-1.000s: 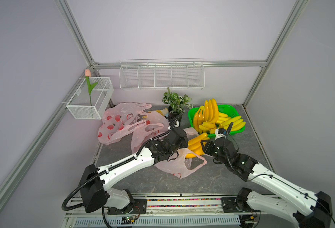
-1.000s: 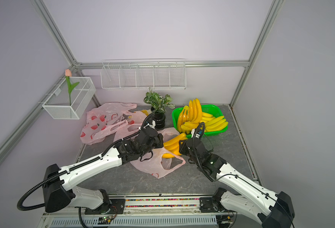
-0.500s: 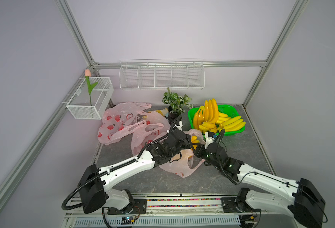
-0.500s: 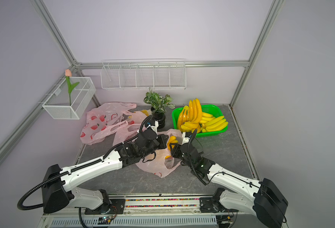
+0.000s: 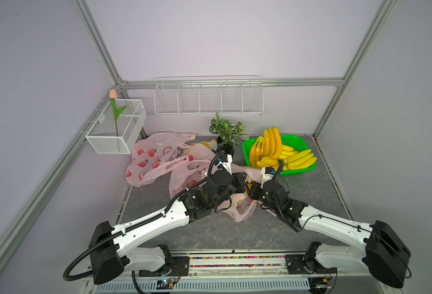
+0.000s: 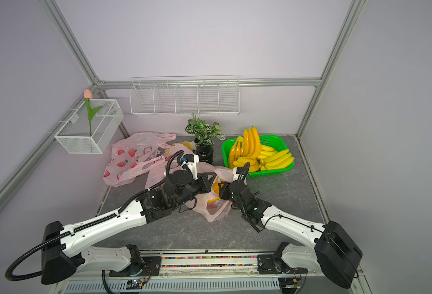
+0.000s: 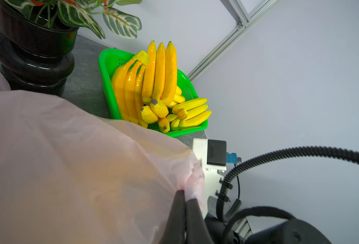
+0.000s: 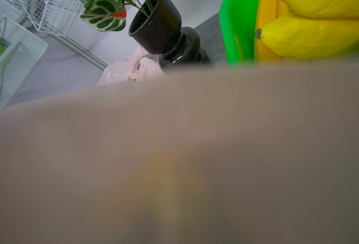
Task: Place the banana into a plastic bag & tie a knot
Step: Place the banana into the plastic bag.
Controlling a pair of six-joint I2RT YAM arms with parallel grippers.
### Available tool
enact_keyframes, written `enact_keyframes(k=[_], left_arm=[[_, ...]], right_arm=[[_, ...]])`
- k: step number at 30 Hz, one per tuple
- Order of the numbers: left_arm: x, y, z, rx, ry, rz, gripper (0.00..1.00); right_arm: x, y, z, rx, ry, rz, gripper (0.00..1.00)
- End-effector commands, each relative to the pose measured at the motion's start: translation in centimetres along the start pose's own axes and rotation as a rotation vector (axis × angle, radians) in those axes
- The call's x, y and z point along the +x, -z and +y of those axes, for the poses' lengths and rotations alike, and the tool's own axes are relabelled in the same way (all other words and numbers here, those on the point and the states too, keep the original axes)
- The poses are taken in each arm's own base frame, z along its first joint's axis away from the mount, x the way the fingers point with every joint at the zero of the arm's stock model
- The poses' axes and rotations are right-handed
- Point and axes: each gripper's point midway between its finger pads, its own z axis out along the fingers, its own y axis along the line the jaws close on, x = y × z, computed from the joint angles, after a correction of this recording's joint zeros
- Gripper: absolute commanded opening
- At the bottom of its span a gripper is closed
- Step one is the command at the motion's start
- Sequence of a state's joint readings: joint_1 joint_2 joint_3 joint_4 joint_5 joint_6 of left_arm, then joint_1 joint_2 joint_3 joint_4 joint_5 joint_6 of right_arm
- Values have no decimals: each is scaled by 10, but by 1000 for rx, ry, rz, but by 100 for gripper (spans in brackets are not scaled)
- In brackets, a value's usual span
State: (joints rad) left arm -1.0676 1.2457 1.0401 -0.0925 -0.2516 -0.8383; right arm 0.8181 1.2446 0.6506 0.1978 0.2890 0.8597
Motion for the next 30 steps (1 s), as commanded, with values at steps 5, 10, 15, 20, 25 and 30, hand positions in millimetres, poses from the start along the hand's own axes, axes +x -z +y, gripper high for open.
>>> enact_keyframes(k=[5, 10, 15, 20, 25, 30], left_arm=[[-11, 17, 25, -121, 46, -68, 0], [-15, 26, 41, -203, 54, -89, 0], [-12, 18, 52, -254, 43, -103, 0], [-8, 2, 58, -293, 30, -67, 0], [-7, -18, 67, -306, 38, -27, 0], [-15, -31, 77, -320, 35, -33, 0]], right_arm=[[5, -20, 41, -75, 129, 108, 24], [25, -34, 55, -123, 154, 203, 39], [34, -32, 51, -122, 171, 247, 54], [33, -16, 41, -97, 201, 259, 71], [29, 14, 30, -97, 250, 268, 83], [22, 51, 17, -103, 302, 275, 90]])
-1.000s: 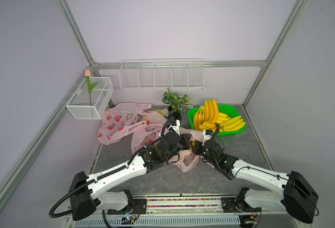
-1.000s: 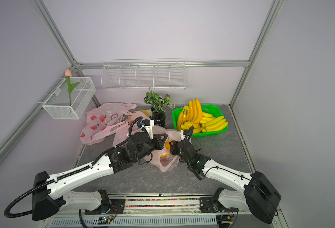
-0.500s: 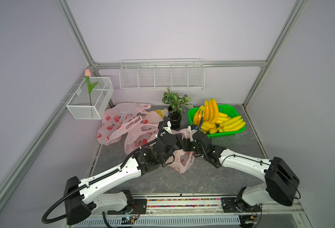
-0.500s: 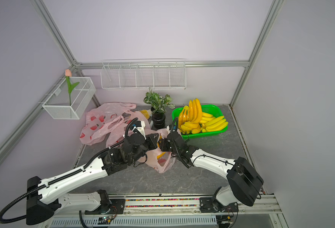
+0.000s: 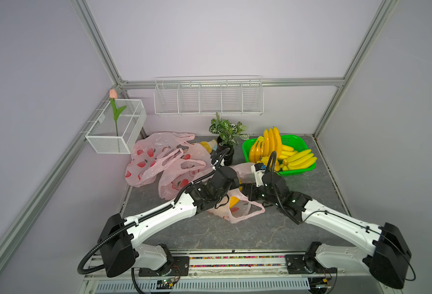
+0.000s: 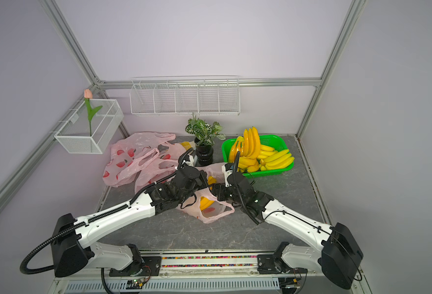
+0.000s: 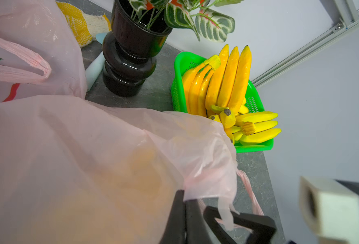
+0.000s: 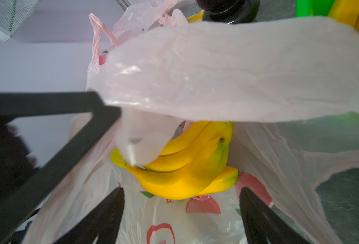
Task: Place the banana into a plastic bag & tie a knot
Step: Place the banana into the plastic bag, then pick up the banana from the basket.
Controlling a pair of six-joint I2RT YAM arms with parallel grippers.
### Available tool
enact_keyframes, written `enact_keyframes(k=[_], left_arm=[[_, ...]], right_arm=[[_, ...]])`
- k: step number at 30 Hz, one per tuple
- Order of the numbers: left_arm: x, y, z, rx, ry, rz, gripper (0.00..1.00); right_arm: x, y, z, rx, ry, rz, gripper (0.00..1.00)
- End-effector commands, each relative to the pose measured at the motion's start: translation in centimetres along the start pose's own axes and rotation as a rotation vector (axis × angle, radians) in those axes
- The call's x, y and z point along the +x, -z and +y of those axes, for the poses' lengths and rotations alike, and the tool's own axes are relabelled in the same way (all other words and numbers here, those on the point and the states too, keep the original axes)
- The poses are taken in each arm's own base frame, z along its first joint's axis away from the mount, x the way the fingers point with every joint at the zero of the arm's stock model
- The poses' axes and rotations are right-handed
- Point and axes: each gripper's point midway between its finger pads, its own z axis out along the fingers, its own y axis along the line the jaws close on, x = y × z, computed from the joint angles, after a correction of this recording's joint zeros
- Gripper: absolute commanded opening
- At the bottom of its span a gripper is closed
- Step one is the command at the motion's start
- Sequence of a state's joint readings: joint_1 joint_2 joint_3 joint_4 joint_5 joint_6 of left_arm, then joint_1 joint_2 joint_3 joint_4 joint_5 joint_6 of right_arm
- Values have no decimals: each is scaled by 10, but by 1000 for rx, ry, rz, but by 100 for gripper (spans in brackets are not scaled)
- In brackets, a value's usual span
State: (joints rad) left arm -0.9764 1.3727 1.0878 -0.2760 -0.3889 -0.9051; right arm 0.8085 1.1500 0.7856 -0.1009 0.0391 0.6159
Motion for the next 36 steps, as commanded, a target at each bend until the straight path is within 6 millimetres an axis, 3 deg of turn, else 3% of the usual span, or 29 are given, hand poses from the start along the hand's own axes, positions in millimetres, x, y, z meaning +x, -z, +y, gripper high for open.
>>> enact_keyframes(k=[1, 4, 9, 13, 17, 21, 25, 36], left_arm=[[-15, -4, -9, 18, 16, -21, 0], [-17, -6, -6, 7, 13, -27, 0], [-15, -8, -4, 2, 3, -26, 0], [-14, -8, -5, 7, -3, -19, 0], [-11, -9, -3, 9, -9, -11, 0], [-10, -6, -2, 19, -7, -8, 0], [-7, -4, 2, 19, -9, -4, 0], [-6, -2, -2, 48, -30, -2, 0]], right_arm=[[17, 23, -16, 27, 51, 64, 90], [1, 48, -24, 51, 57, 36, 90], [-49, 82, -48, 128, 33, -51, 91], [-75, 91, -65, 165, 10, -86, 91], [-107, 92, -104, 280, -58, -124, 91], [-139, 79, -161, 393, -142, -159, 91], [-158, 52, -200, 443, -150, -140, 90], [-206, -19, -279, 484, -139, -67, 87]])
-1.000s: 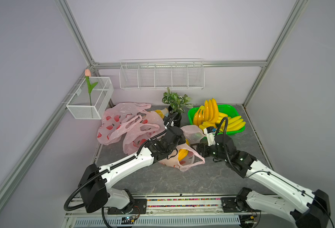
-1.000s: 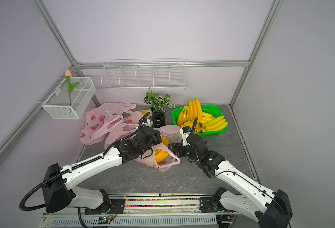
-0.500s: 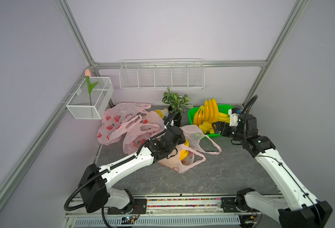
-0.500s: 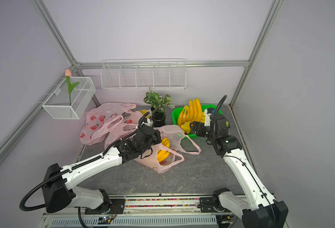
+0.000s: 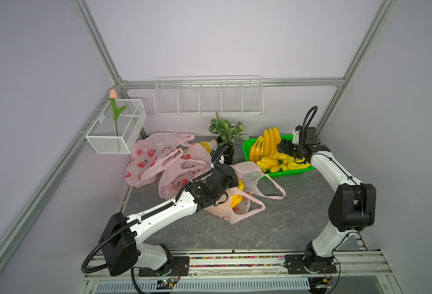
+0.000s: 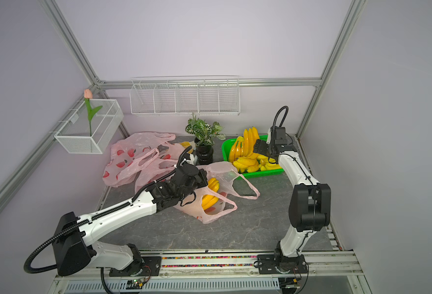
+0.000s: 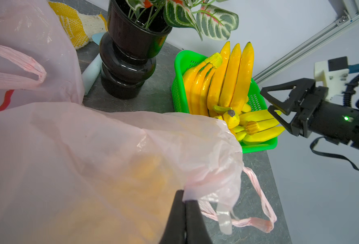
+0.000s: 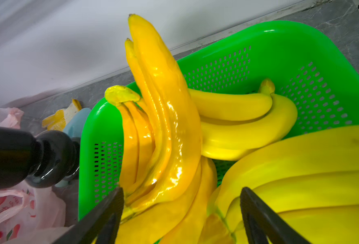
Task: Place the banana into a plastic bag & tie a knot
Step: Pick up the banana from the basket.
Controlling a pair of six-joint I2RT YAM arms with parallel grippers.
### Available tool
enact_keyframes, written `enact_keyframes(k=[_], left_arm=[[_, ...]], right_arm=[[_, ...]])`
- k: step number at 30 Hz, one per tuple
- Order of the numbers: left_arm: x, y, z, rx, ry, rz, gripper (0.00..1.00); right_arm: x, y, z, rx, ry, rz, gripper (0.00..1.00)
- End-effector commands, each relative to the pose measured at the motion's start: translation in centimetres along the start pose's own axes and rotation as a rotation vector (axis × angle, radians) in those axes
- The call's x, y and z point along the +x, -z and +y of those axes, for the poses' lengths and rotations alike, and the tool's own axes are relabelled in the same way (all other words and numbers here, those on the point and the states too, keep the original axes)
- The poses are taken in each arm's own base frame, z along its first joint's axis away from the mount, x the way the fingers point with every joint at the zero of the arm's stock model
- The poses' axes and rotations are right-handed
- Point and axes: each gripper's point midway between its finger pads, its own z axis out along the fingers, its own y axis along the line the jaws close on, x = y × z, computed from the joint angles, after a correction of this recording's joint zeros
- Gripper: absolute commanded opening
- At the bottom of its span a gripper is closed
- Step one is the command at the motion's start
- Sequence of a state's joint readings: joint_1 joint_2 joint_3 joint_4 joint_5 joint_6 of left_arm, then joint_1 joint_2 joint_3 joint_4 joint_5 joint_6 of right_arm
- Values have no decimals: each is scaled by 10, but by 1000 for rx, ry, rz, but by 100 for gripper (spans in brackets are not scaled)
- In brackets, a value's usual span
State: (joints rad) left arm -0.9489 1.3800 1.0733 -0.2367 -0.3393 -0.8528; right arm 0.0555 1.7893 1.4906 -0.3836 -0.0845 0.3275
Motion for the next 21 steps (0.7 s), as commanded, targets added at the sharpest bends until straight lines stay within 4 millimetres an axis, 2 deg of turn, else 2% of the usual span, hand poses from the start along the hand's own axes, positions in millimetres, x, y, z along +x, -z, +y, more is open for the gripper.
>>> enact_keyframes(k=[1, 6, 12, 17, 21], left_arm=[[-6, 4, -4, 24, 0, -15, 0], [-5, 2, -7, 34, -6, -11, 0], [-5, 0, -9, 36, -10, -6, 0], [-5, 0, -8, 30, -11, -8, 0], [-4, -1, -7, 25, -10, -6, 0]], right_arm=[[-15, -22, 0, -13, 56, 1, 87], [-20, -56, 5, -48, 73, 48, 84], [-17, -82, 8, -80, 75, 89, 77], [-12, -91, 13, -97, 103, 109, 66], [-15, -85, 16, -97, 122, 99, 57]])
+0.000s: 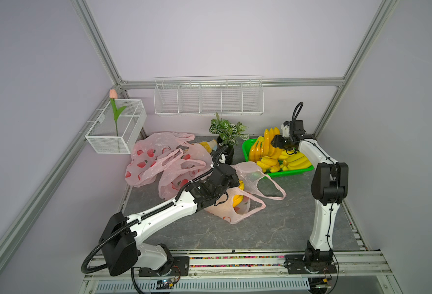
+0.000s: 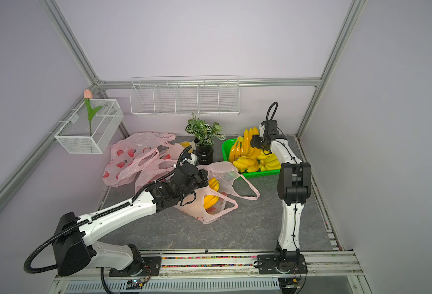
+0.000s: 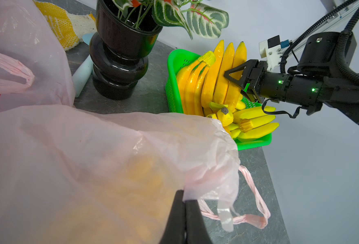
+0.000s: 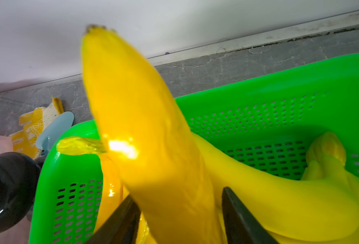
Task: Place the banana into a plastic bag & tie a knot
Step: Pick up the banana from the basket.
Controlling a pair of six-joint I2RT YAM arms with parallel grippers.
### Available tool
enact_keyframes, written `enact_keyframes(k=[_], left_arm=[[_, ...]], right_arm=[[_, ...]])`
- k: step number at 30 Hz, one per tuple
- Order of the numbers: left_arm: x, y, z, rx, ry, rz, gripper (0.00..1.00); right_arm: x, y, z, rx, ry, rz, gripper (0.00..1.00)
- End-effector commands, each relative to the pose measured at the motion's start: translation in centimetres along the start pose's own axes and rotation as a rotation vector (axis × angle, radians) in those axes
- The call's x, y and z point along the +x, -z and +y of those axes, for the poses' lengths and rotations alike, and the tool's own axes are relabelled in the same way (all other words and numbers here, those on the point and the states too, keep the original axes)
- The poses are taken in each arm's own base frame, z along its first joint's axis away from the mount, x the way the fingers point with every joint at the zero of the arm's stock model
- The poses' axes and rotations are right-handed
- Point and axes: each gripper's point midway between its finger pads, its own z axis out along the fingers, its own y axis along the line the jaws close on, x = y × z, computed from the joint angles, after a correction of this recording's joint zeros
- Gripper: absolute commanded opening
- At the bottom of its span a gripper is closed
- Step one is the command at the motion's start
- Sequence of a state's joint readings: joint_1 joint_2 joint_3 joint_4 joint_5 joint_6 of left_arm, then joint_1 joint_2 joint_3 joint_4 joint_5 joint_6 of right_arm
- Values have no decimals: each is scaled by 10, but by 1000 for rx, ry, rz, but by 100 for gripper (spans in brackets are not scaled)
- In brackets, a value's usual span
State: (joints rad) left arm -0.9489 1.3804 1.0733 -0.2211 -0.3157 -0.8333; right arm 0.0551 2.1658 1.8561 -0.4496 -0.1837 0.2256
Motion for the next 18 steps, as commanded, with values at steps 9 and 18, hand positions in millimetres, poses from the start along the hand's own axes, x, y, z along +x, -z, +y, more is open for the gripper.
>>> enact_keyframes(k=[9, 18], left_arm=[[-6, -1, -2, -4, 3, -15, 0], [-6, -2, -5, -5, 0, 0, 0]], right_arm=[[-17, 39, 10, 33, 69, -67, 40], [-30, 97, 17, 71, 54, -163, 36]])
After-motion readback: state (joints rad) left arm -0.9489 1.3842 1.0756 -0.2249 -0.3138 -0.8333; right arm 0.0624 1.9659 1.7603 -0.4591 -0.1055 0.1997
